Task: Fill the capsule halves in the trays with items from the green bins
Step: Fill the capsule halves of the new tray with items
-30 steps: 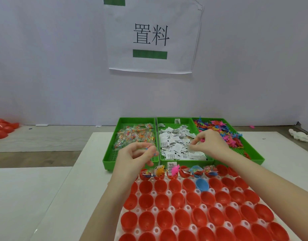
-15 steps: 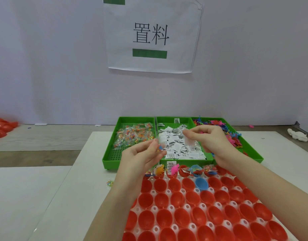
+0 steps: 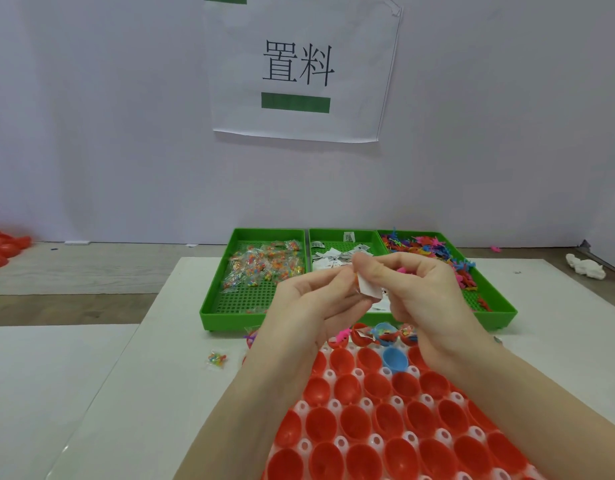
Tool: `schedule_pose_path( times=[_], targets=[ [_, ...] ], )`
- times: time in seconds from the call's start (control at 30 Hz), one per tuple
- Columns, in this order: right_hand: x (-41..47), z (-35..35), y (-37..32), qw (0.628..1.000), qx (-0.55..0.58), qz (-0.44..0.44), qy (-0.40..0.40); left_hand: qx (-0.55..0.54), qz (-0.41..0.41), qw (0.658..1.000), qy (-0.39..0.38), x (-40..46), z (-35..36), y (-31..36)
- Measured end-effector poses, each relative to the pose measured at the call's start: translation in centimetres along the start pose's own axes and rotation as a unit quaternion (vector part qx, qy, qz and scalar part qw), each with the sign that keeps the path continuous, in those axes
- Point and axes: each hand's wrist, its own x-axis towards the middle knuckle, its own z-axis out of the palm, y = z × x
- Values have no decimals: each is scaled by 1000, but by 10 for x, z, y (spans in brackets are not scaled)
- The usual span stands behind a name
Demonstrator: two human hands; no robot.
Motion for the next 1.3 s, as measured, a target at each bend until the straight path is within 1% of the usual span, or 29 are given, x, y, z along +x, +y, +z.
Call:
schedule_pose_path(
  times=[0.07,0.2,0.3,0.37,0.43,0.5,0.57,0.63,0.73,0.83,0.9,1.0,1.17,1.23,1.3],
  targets=[
    [-2,2,1,999,27,7,25,35,15,999,-2,-1,4,-3],
    [-6,6,3,996,66,34,50,104,61,992,34,-1,10,-10],
    [-7,5,1,996,66,52,23,98,71,991,56,-1,11,-11],
    [-7,0,0,993,107,55,14,82,59,993,65,0,9,-10],
    [-7,-6,-3,985,166,40,12,79,50,994,64,0,8,-10],
    [-9,-10,-7,981,192,11,-6,74,45,994,62,1,7,-10],
    [-10,-15,-8,985,170,-25,-32,56,30,996,57,1,8,-11],
    [-13,-17,-9,992,101,-47,-50,44,11,998,45,1,9,-12],
    [-16,-17,-6,993,40,-52,-96,40,5,999,13,0,10,-14],
    [-17,-17,-2,991,6,-33,-129,27,10,999,-43,-1,10,-12],
    [-17,-18,0,991,-15,-29,-127,19,10,997,-79,-1,10,-10],
    [-15,-22,-1,992,-26,-32,-117,32,15,995,-90,-1,8,-11],
    [-16,-32,-7,988,-71,-55,-123,90,24,989,-111,-3,11,-12],
    [-14,-39,-9,986,-101,-81,-101,137,39,984,-109,-3,19,-9],
    [-11,-47,-12,985,-119,-101,-68,184,63,977,-90,4,29,-7]
  ],
)
